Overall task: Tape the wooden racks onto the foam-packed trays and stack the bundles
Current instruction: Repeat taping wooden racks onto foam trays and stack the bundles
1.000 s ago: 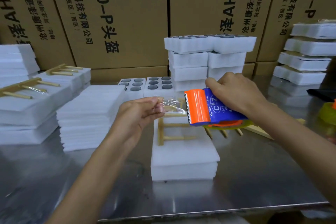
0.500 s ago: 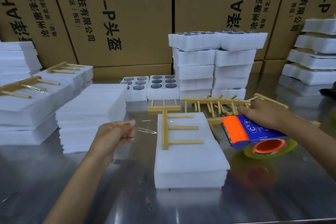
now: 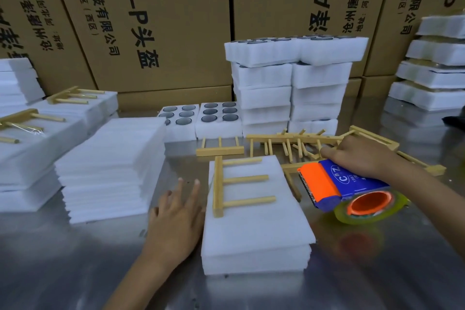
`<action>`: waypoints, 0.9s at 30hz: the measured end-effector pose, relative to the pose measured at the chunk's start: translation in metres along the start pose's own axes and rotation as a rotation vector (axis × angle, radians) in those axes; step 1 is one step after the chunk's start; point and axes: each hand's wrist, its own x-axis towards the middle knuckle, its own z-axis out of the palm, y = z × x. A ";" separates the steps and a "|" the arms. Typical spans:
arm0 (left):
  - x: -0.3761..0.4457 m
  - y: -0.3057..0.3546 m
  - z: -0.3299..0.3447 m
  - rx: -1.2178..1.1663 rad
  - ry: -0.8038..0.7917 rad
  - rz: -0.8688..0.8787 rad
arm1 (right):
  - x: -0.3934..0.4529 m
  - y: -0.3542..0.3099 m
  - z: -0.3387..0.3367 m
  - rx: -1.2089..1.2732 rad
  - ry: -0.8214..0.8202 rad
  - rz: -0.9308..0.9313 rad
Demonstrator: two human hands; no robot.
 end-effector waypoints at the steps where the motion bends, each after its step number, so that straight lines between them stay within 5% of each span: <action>1: 0.002 0.000 -0.008 -0.050 0.037 -0.011 | 0.000 0.000 -0.001 0.006 -0.002 -0.002; 4: 0.017 0.009 -0.035 -0.435 0.455 0.104 | 0.000 0.002 0.000 0.012 0.015 -0.015; 6: 0.033 0.039 -0.057 -0.618 0.555 0.194 | 0.000 0.002 0.001 0.008 0.024 -0.018; 9: 0.057 0.102 -0.070 -0.768 0.155 0.348 | -0.002 0.002 -0.002 0.012 0.015 -0.019; 12: 0.066 0.135 -0.050 -0.385 -0.233 0.518 | -0.001 0.007 -0.004 -0.006 -0.023 -0.011; 14: 0.067 0.134 -0.036 -0.217 -0.178 0.547 | 0.003 0.010 -0.004 -0.014 -0.060 -0.021; 22: 0.067 0.130 -0.028 -0.200 -0.139 0.552 | -0.002 0.064 -0.019 -0.062 -0.154 0.040; 27: 0.064 0.131 -0.029 -0.123 -0.086 0.599 | -0.010 0.084 -0.023 -0.165 -0.063 0.079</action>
